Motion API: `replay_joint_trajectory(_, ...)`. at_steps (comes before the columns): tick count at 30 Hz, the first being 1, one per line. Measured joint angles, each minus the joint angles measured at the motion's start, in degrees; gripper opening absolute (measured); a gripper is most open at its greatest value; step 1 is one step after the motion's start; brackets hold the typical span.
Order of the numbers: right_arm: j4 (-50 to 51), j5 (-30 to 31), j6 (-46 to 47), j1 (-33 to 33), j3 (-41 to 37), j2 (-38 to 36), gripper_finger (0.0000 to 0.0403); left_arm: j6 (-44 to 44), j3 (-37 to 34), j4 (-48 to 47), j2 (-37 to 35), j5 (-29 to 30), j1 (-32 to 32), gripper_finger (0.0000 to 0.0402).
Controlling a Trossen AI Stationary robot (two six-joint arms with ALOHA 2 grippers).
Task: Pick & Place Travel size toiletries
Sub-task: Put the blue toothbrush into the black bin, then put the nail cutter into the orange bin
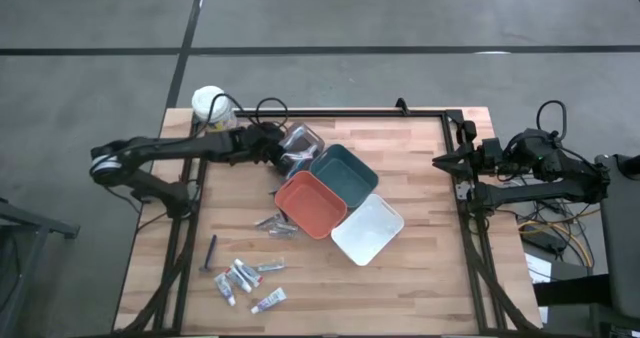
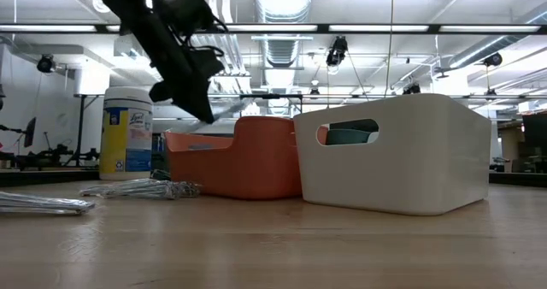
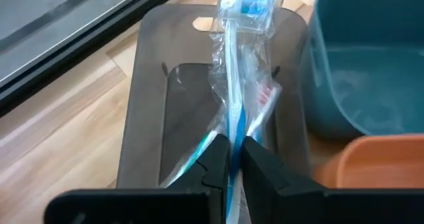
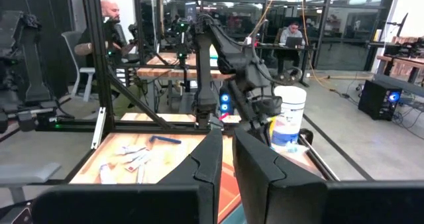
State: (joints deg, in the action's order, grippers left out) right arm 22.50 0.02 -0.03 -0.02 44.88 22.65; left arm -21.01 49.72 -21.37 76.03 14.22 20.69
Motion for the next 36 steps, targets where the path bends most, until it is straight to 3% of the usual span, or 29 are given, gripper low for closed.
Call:
replay_joint_trajectory(8,0.0,0.0,-0.1,0.0,0.0,0.0,0.0034,1.9,0.4,0.8,1.7,0.1,-0.1,0.0063)
replay_joint_trajectory(23,0.0,0.0,0.0,0.0,0.0,0.0,0.0034,-0.4,0.1,0.8,-2.5,1.7,-0.9,0.0155)
replay_joint_trajectory(29,0.0,0.0,0.0,0.0,0.0,0.0,0.0034,-0.4,-0.3,1.3,-7.2,6.4,-5.4,0.0158)
replay_joint_trajectory(36,0.0,0.0,-0.1,0.0,0.0,0.0,0.0034,0.3,-0.3,1.3,-11.3,8.0,-15.9,0.0158)
